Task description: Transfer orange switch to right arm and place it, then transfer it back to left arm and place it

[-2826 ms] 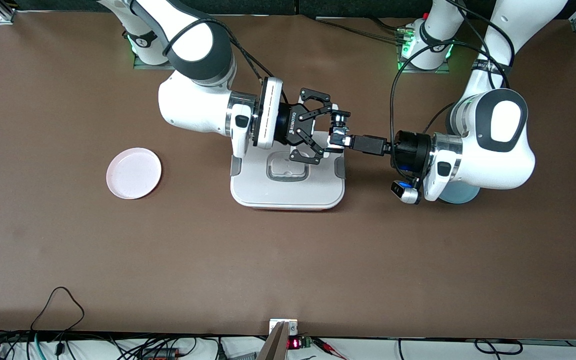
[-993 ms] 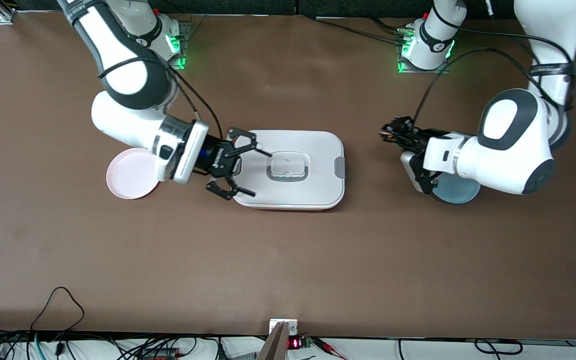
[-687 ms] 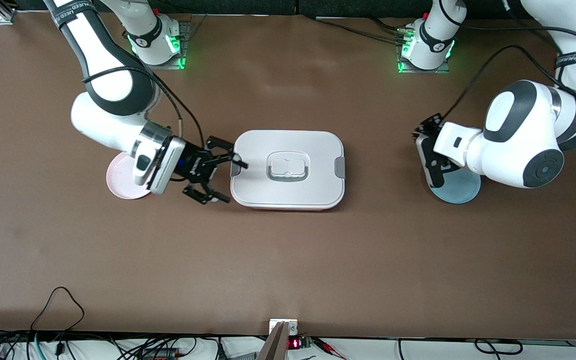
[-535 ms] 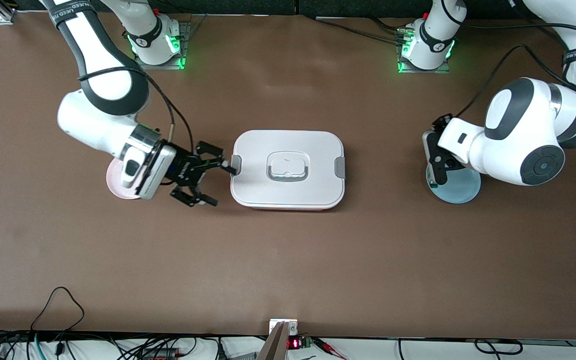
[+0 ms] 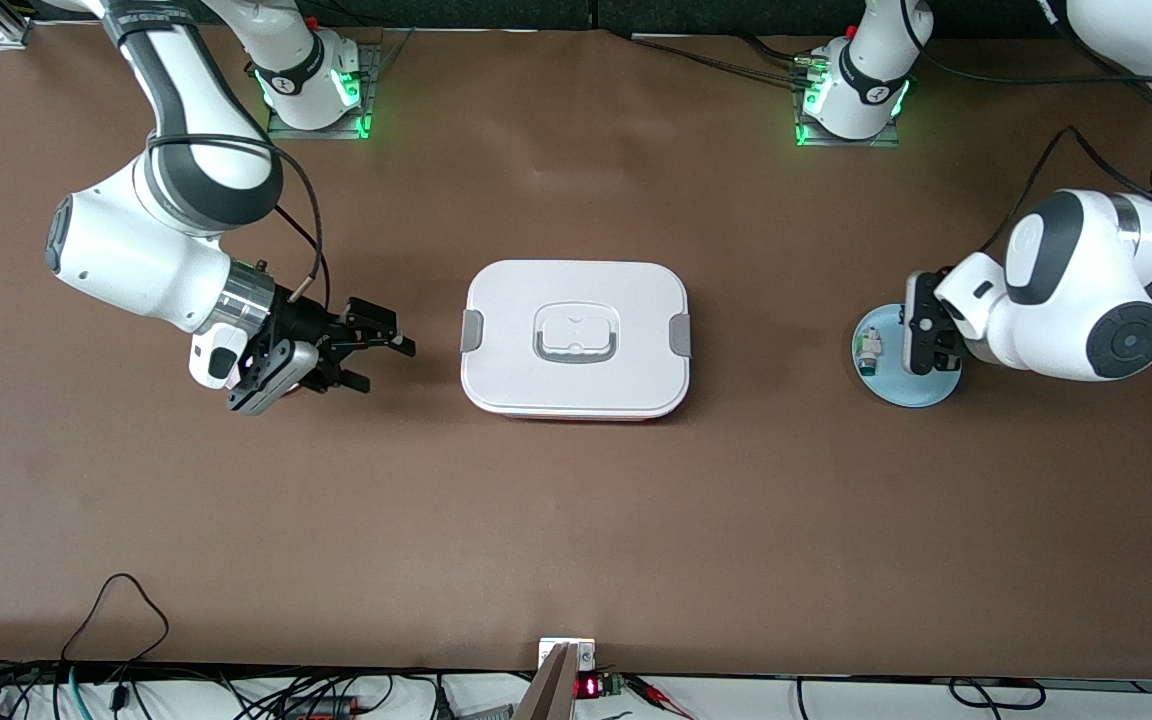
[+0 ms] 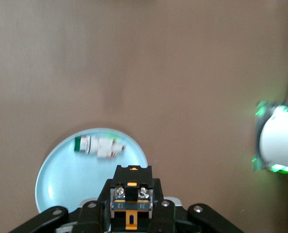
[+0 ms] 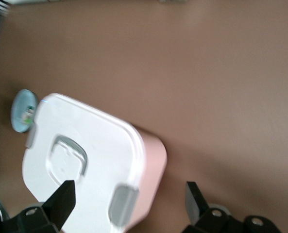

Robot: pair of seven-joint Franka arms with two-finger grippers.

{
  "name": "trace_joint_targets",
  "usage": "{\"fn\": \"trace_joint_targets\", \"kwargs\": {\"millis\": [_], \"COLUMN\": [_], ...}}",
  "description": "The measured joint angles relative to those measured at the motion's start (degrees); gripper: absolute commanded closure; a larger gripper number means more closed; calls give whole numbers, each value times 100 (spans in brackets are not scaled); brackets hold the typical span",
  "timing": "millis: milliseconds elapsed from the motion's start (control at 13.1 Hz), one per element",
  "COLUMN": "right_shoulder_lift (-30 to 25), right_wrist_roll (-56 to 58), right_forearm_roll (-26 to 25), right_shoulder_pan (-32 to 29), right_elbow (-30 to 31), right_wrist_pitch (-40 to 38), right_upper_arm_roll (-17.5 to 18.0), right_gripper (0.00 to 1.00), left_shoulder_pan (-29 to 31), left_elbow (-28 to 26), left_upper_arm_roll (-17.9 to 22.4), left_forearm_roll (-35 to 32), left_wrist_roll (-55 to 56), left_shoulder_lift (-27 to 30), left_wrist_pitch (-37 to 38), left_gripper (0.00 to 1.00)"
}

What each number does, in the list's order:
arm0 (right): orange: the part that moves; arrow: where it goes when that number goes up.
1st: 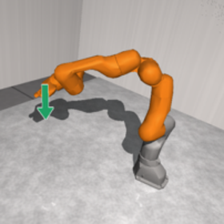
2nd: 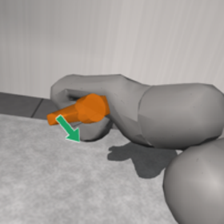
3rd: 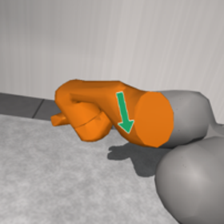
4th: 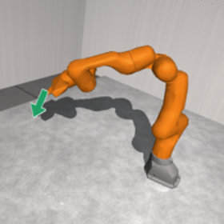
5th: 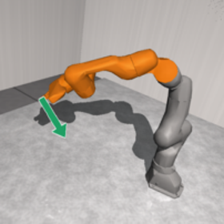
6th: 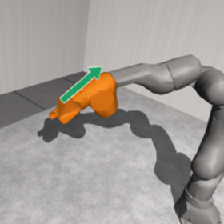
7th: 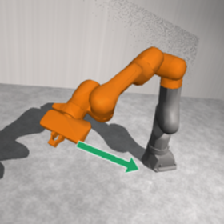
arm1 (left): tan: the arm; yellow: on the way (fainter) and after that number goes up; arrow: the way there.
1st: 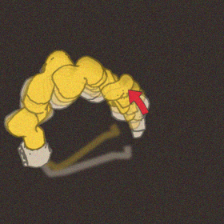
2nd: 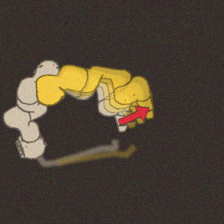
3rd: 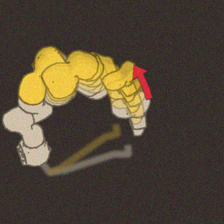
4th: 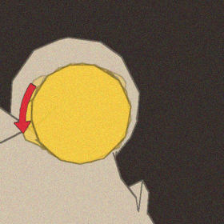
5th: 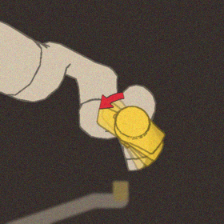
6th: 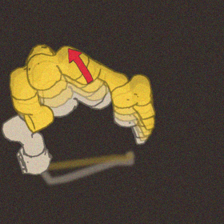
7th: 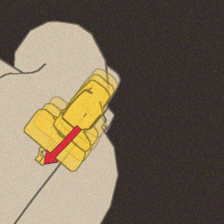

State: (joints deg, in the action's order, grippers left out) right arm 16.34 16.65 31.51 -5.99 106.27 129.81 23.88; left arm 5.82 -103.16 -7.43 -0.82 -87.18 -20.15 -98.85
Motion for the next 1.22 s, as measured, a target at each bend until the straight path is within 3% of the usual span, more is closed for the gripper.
{"fn": "trace_joint_targets", "kwargs": {"millis": [382,687,993,1222], "right_shoulder_lift": [-335,-575,-909,-996], "right_wrist_roll": [-1852,-2097,-2108,-2177], "right_forearm_roll": [-2171,-3149,-4191,-4387], "right_shoulder_pan": [-12,-39,-57,-110], "right_elbow": [-448,-1306,-1729,-1735], "right_wrist_pitch": [-1977,-3596,-4022,-3997], "right_upper_arm_roll": [-261,-320,-339,-779], "right_gripper": [0,0,0,0], "left_shoulder_pan": [318,381,381,427], "left_elbow": [-1071,-1600,-2042,-2233], "left_upper_arm_roll": [2,5,5,48], "left_forearm_roll": [-300,-409,-424,-617], "left_wrist_roll": [-264,-194,145,480], "left_shoulder_lift": [-2,-4,-62,-221], "left_wrist_pitch": [-1815,-2693,-3473,-3913], "left_gripper": [100,100,100,100]}}
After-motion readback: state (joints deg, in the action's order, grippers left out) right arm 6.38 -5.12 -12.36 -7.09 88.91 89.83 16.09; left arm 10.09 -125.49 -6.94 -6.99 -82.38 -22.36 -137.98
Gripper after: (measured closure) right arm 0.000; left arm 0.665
